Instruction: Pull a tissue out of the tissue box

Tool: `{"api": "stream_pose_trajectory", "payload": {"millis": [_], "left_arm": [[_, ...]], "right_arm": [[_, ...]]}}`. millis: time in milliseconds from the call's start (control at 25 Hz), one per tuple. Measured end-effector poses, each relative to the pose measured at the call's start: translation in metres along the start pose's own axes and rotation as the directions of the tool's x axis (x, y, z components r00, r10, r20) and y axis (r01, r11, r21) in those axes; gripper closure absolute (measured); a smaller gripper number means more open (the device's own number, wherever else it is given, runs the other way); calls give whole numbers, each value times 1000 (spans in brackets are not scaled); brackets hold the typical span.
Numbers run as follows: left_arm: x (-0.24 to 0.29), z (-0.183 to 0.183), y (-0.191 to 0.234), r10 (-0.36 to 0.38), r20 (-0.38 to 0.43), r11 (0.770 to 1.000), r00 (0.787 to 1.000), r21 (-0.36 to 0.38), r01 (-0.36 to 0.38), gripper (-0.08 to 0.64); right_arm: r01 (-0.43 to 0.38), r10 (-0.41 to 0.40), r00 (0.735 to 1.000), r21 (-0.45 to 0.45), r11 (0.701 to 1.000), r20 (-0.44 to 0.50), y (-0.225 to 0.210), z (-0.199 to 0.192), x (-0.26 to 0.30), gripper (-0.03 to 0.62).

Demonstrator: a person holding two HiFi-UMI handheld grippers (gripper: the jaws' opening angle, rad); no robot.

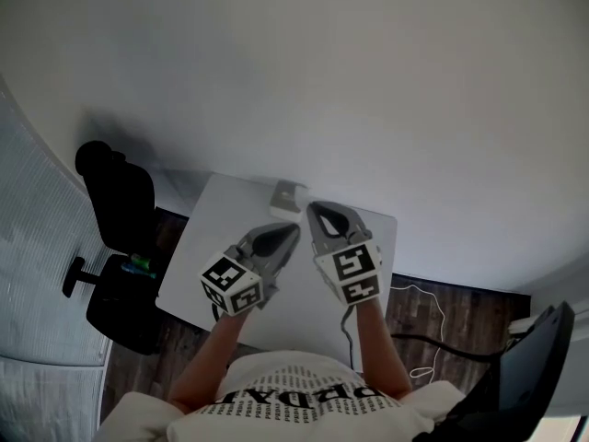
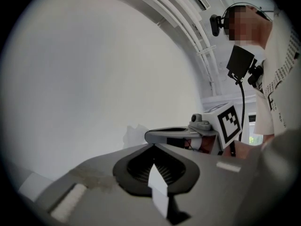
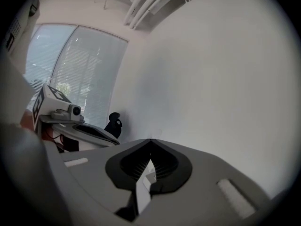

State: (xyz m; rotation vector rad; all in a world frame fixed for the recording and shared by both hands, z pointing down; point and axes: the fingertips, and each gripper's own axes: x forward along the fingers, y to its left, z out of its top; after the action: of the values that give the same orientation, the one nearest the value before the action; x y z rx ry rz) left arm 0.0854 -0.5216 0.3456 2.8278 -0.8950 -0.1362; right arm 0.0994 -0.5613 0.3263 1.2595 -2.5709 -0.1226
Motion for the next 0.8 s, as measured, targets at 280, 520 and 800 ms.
{"api": "stream_pose_trajectory", "payload": {"millis": [280,520,800], "left_arm": [[-15,4,-17,12,3,1000,1000,7,-12,569],[-25,3,-23,33,2,999,999,11,-33,569],[-30,2,-26,50,4,999,999,11,-50,569]], "right_arm": [[-3,3,1000,-9,1000,18,14,4,-20,583],[4,-4,1000,0,1000,20,19,1,-27,584],[-2,2,1000,6,1000,21,24,0,-29,584]]}}
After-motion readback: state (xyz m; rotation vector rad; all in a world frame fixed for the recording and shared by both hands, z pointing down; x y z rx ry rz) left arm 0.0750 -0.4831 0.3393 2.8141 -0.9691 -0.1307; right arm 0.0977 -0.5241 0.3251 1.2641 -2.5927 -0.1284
